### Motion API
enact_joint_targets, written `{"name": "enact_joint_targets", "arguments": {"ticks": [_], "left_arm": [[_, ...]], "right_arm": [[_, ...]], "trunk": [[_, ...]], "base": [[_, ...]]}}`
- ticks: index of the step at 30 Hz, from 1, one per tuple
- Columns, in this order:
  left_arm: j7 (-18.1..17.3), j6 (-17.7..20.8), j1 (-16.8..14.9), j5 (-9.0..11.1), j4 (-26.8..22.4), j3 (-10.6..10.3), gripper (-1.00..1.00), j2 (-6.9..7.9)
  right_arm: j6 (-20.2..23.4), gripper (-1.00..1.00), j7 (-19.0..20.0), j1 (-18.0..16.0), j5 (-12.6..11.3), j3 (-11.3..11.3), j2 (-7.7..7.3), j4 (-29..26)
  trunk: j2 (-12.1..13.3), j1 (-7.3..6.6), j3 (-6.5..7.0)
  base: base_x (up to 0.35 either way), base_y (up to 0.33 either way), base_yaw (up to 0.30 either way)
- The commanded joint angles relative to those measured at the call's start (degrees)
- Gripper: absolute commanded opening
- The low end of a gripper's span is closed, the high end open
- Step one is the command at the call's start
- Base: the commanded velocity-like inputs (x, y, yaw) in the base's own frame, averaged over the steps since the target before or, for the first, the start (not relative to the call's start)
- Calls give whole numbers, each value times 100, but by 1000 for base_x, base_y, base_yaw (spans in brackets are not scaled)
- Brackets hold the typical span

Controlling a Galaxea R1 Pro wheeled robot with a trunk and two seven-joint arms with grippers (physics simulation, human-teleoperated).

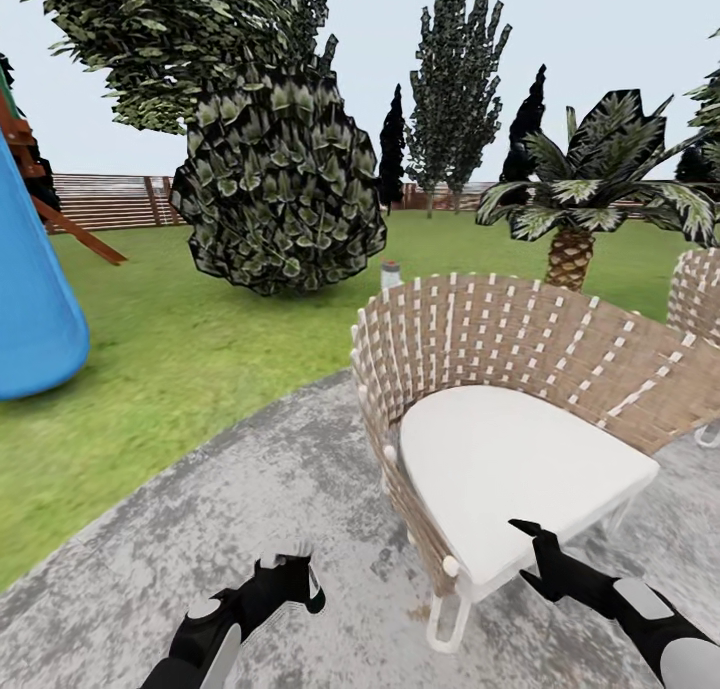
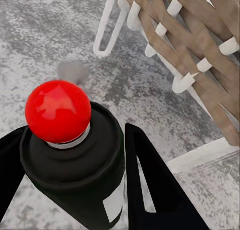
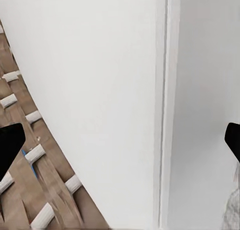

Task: Pick up the pesticide atomizer in the garden and spray insectifuge to fully cover both potted plants in the garden.

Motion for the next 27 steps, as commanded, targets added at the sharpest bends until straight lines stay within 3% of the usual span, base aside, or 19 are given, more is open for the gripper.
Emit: {"name": "enact_joint_targets", "arguments": {"ticks": [1,7,27], "left_arm": [[0,-2,0,0,0,-1,-100,0],[0,-4,1,-1,18,-9,-100,-15],[5,-4,1,-2,18,-9,-100,-9]], "right_arm": [[2,100,-4,-1,-20,-13,1,-27],[-8,100,-79,-1,-24,126,1,-444],[-38,100,-79,-1,-23,143,1,-452]], "trunk": [[0,0,0],[0,0,11],[0,0,58]], "base": [[281,167,0],[285,158,-8],[314,33,-8]]}}
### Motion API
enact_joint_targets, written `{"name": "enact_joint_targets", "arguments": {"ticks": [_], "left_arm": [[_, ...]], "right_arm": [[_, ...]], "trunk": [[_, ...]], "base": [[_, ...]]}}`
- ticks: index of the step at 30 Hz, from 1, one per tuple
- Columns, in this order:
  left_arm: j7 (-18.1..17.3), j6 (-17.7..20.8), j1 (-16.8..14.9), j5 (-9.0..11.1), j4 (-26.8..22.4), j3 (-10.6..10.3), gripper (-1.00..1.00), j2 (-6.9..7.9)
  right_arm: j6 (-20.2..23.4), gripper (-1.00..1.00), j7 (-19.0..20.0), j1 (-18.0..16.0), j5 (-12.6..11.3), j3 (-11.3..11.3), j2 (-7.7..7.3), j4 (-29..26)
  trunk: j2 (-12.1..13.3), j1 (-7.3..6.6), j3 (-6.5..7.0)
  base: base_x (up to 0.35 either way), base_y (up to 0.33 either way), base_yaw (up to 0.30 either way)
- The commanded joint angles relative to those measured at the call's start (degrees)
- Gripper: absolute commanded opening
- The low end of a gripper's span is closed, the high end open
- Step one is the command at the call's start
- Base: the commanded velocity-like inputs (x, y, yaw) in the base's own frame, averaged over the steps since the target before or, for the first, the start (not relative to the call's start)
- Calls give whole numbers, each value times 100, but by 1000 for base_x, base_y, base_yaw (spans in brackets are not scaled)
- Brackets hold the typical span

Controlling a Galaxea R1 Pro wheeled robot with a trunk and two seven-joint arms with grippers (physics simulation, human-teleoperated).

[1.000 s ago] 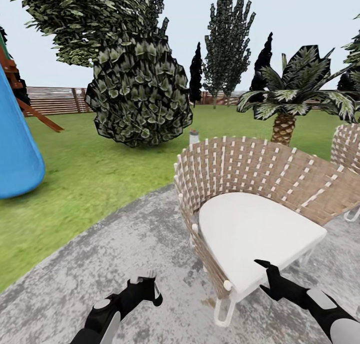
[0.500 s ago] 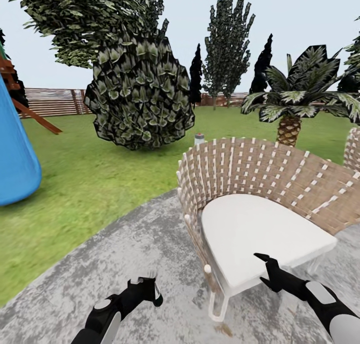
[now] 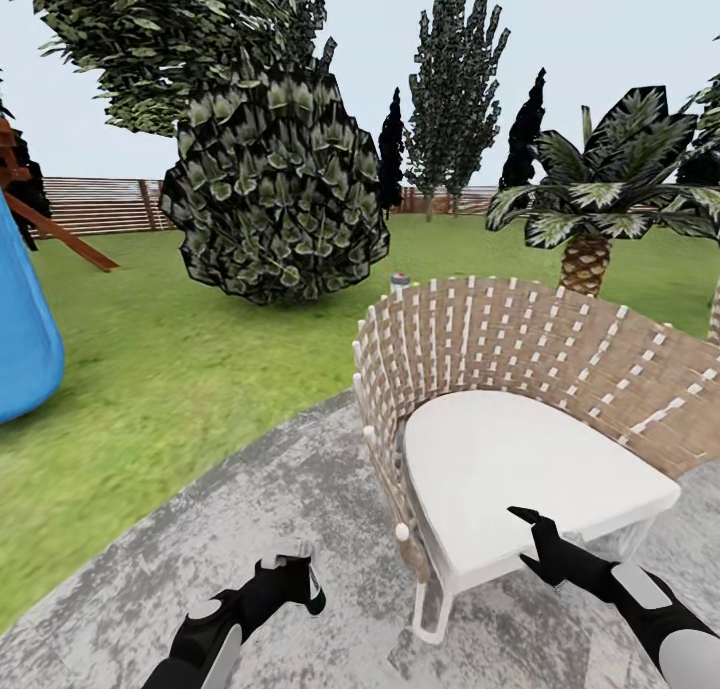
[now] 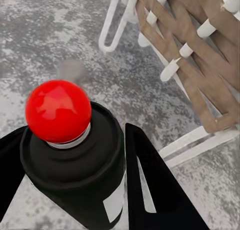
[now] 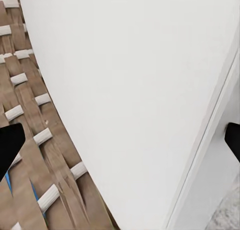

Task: Pick up the pesticide atomizer in the garden and spray insectifuge to fully cover both potted plants in the garden.

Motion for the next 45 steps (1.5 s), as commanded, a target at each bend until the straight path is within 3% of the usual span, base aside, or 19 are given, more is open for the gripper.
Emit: {"name": "enact_joint_targets", "arguments": {"ticks": [1,20,45], "left_arm": [[2,0,0,2,0,0,-100,0],[16,-17,-2,-7,2,-14,-100,6],[39,-57,-2,-1,9,-22,-100,9]], "right_arm": [[7,100,1,-2,-37,-17,0,-4],[-82,100,-7,-2,-32,-26,0,6],[-201,100,-15,-2,-24,-35,0,13]], "trunk": [[0,0,0],[0,0,0],[0,0,0]], "base": [[321,0,0],[318,-82,0],[80,-3,0]]}}
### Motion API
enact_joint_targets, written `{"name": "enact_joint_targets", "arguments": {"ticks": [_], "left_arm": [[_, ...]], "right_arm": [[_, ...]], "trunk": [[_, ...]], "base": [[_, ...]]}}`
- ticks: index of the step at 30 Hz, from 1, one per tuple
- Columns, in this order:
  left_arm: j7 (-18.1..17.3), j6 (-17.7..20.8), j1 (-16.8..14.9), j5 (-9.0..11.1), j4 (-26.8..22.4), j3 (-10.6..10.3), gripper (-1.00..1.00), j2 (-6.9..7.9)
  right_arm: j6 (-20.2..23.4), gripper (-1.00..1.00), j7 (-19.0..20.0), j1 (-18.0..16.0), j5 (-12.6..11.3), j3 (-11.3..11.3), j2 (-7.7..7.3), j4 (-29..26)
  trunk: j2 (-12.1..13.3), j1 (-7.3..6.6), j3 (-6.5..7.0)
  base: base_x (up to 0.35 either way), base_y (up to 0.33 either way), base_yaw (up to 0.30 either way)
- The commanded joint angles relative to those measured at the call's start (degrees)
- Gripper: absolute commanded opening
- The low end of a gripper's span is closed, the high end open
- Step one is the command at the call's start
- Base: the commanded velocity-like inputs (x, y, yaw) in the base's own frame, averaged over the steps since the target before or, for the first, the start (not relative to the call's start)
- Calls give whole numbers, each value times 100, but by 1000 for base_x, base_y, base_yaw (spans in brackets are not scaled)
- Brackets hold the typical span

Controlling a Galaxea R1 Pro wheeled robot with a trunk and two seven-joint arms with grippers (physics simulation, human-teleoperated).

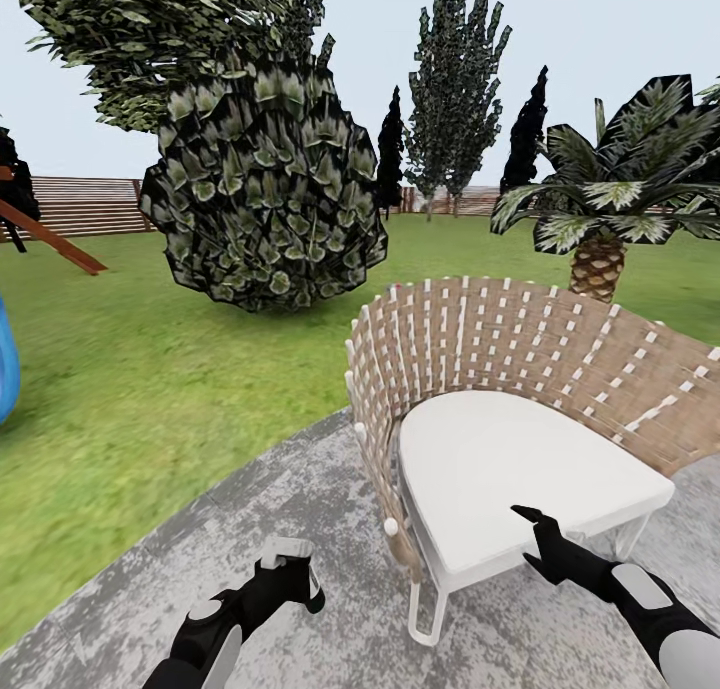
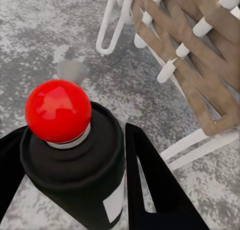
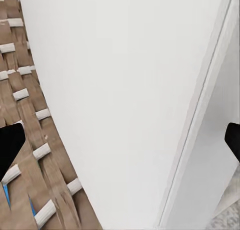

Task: Pick up the pesticide atomizer in the garden and spray insectifuge to fully cover both potted plants in the garden.

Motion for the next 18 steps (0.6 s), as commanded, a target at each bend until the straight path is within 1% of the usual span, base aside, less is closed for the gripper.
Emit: {"name": "enact_joint_targets", "arguments": {"ticks": [1,6,7,8,9,10,11,12,13,14,15,16,17,18], "left_arm": [[0,2,0,1,0,1,-100,0],[0,6,1,2,2,2,-100,-5],[0,17,0,2,12,3,-100,-20],[-5,28,3,-1,19,3,-100,-34],[0,41,1,-4,23,-1,-100,-45],[47,56,0,-10,11,-4,-100,-56],[70,83,1,-11,-9,-4,-100,-59],[84,174,1,-8,-25,-5,-100,-60],[91,255,1,-5,-23,-1,-100,-57],[94,286,0,-5,-13,1,-100,-55],[95,298,0,-4,-5,2,-100,-54],[95,314,0,1,5,3,-100,-54],[96,391,0,11,63,-3,-100,-58],[100,441,1,13,171,-2,-100,-60]], "right_arm": [[0,100,0,0,0,0,0,0],[-63,100,1,0,5,15,0,-34],[-247,100,12,0,18,41,0,-55],[-517,100,34,4,59,122,0,-66],[-759,100,51,6,124,251,-4,-75],[-992,100,58,13,245,518,-45,-81],[-1071,100,60,26,309,621,-67,-81],[-1201,100,59,46,360,687,-135,-84],[-1332,100,57,60,389,723,-252,-83],[-1388,100,55,68,419,739,-344,-80],[-1412,100,51,72,474,745,-403,-79],[-1429,100,47,75,609,747,-483,-82],[-1459,100,47,80,1163,751,-740,-149],[-1508,100,50,91,1771,745,-956,-322]], "trunk": [[0,0,0],[0,0,0],[0,0,0],[0,0,0],[0,0,0],[0,0,0],[0,0,0],[0,0,0],[0,0,0],[0,0,0],[0,0,0],[0,0,0],[0,0,0],[0,0,0]], "base": [[3,0,0],[-17,-5,0],[-187,-84,0],[-246,-111,0],[-277,-125,0],[-301,-132,0],[-309,-131,0],[-313,-130,0],[-315,-130,0],[-315,-130,0],[-315,-130,0],[-315,-130,0],[-317,-124,-124],[-260,-75,-225]]}}
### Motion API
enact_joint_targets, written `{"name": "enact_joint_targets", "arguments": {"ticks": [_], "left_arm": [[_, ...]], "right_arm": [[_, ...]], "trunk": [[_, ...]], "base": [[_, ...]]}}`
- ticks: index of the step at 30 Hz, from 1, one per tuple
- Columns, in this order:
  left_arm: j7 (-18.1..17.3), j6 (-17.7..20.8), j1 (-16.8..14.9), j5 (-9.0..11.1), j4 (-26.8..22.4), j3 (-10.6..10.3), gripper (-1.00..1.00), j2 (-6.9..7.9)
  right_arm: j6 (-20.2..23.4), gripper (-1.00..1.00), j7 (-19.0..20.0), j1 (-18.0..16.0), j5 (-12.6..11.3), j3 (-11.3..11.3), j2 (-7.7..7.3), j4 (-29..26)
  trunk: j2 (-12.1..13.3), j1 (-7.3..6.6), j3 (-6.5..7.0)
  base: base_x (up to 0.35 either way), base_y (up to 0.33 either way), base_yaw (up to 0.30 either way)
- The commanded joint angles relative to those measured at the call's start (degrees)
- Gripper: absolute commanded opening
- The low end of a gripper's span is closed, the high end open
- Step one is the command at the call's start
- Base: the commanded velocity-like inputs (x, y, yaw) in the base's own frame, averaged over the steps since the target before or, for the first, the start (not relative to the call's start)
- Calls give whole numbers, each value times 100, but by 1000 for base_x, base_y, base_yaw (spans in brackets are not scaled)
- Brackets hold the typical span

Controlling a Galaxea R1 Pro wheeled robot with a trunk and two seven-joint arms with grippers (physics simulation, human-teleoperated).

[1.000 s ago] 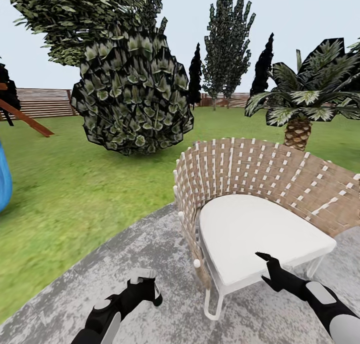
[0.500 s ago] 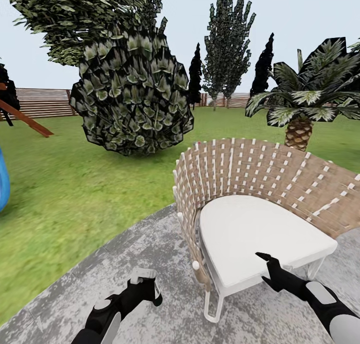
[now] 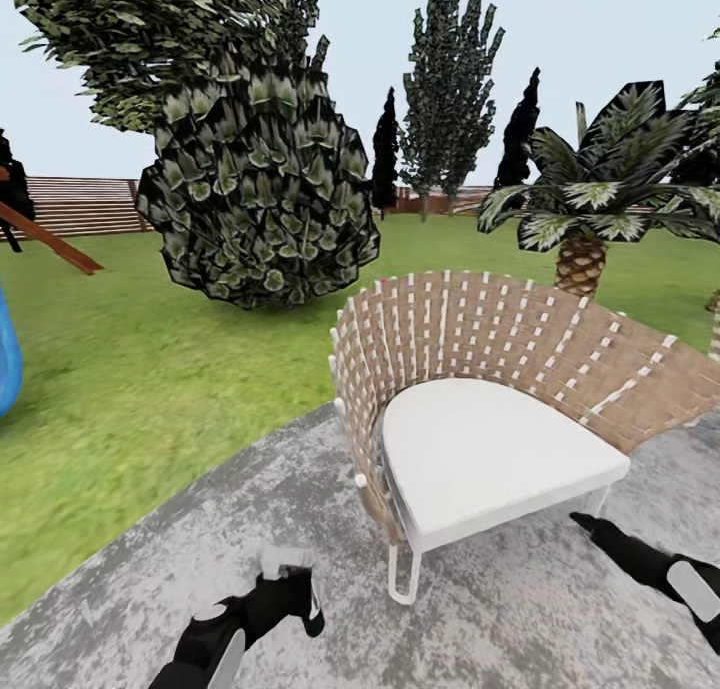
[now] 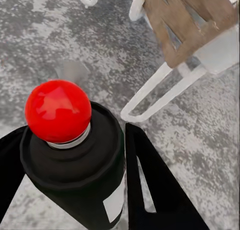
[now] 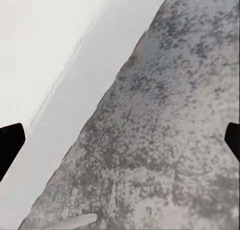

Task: Pick up the pesticide atomizer in the garden and spray insectifuge to fully cover both potted plants in the garden.

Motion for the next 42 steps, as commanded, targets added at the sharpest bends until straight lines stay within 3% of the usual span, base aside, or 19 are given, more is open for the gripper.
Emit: {"name": "enact_joint_targets", "arguments": {"ticks": [1,3,4,6,7,8,9,14,16,18,26,30,34,36,39,40,42], "left_arm": [[7,11,2,8,130,2,-100,-1],[9,11,4,61,428,35,-100,1],[-8,2,5,68,461,23,-100,26],[23,-47,2,19,478,-11,-100,29],[217,-180,5,1,520,-11,-100,-3],[242,-431,6,4,536,-12,-100,-9],[216,-874,5,8,593,-13,-100,-19],[155,-486,5,12,594,-142,-100,1],[74,-523,6,10,606,-162,-100,15],[4,-880,6,2,746,-171,-100,17],[-4,-953,5,-9,904,-200,-100,-8],[3,-953,4,-4,944,-575,-100,-6],[-3,-918,3,-9,1035,-658,-100,-65],[-1,-911,0,-12,1105,-830,-100,-173],[1,-918,-3,4,910,-947,-100,-207],[3,-880,-3,6,774,-951,-100,-211],[9,-434,-152,3,426,-953,-100,-227]], "right_arm": [[-124,100,2,68,462,-1,-104,-205],[-445,100,8,387,1234,-2,-180,-870],[-470,100,10,552,1426,-6,-186,-1229],[-272,100,10,985,1586,-22,-198,-2126],[454,100,-20,1887,1639,-57,-179,-3985],[584,100,-26,2109,1641,-78,-170,-4456],[1106,100,-40,2491,1667,-364,-142,-5459],[1281,100,-41,2557,1669,-403,-147,-5718],[1285,100,-41,2558,1669,-417,-148,-5726],[1287,100,-47,2558,1671,-435,-157,-5730],[1280,100,-50,2559,1678,-444,-192,-5739],[1275,100,-47,2559,1678,-502,-195,-5771],[1285,100,-6,2559,1670,-672,-209,-5837],[1313,100,1,2559,1670,-715,-217,-5854],[1406,100,9,2559,1669,-810,-227,-5874],[1420,100,18,2559,1669,-840,-246,-5884],[1531,100,39,2559,1663,-931,-440,-5899]], "trunk": [[0,0,0],[0,0,0],[0,0,0],[0,0,0],[0,0,0],[0,0,0],[0,0,0],[0,0,0],[0,0,0],[0,0,0],[0,0,0],[0,0,0],[0,0,0],[0,0,0],[0,0,0],[0,0,0],[0,0,0]], "base": [[-133,-38,-259],[-48,-14,-282],[-14,-4,-292],[-6,-2,-294],[0,0,-295],[0,0,-295],[0,0,-296],[0,0,-295],[0,0,-295],[0,0,-295],[-135,49,-295],[-267,204,-295],[-179,278,-295],[-161,293,-295],[-70,141,-295],[-20,40,-295],[-8,17,-295]]}}
